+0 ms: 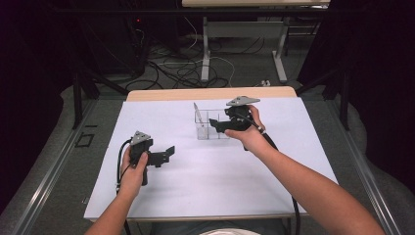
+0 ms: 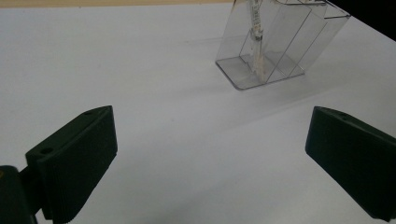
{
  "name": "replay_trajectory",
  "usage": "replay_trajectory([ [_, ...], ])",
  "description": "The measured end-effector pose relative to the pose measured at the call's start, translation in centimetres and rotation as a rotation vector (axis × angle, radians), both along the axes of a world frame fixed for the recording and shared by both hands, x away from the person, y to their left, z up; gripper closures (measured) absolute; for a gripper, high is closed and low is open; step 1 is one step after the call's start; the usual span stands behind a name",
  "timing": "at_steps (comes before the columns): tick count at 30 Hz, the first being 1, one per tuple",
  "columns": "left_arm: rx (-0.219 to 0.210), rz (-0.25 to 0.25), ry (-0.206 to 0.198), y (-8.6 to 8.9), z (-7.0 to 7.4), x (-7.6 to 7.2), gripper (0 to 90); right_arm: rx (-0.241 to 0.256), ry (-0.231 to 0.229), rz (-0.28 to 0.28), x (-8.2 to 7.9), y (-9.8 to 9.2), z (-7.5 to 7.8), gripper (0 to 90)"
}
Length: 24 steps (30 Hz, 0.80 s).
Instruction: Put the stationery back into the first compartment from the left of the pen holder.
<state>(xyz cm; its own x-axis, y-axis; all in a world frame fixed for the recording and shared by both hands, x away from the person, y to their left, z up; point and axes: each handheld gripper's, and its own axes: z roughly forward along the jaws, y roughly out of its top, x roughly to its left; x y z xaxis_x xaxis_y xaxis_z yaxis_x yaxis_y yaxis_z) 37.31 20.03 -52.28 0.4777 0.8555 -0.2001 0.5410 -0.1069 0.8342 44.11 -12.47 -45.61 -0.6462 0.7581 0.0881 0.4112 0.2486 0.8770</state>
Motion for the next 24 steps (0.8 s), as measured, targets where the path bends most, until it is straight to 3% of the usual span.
replay_trajectory([
  [7,0.0,0.0,0.0,0.0,0.0,0.0,2.3,-0.009,0.075,-0.007,-0.8,-1.6,-1.2,24.7],
  [15,0.007,-0.005,0.009,-0.1,0.0,0.0,2.4,-0.065,0.086,0.033,-2.2,-2.6,-2.1,29.3],
  [20,0.009,-0.007,0.007,-0.1,0.1,0.0,2.4,-0.056,0.086,0.047,-3.1,-2.9,-2.6,29.8],
  [24,0.006,-0.005,0.006,-0.1,0.1,0.0,2.4,-0.041,0.119,0.039,-3.8,-3.4,-3.0,29.8],
])
